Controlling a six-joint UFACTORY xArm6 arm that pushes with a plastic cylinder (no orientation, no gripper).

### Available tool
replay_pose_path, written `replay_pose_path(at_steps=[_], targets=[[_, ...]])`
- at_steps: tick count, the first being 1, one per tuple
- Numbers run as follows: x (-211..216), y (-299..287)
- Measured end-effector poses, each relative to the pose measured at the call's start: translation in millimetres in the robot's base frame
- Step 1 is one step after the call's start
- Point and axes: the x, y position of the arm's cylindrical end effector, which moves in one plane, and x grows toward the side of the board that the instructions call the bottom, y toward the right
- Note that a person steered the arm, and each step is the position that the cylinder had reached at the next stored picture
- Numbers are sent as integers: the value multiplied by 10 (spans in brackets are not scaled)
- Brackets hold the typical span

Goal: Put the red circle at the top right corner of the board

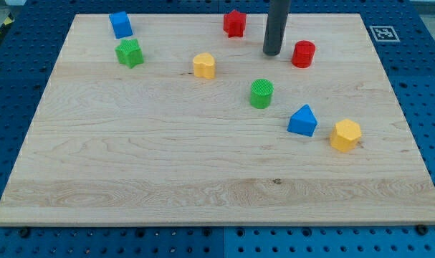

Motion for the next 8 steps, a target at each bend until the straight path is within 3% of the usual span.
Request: replay_pose_path(at_steps=[1, 2, 3, 4, 5, 7, 8], targets=[[188, 285], [87, 845], [38, 1056], [303, 1146], [191, 1352], [-421, 1381], [-417, 1381]])
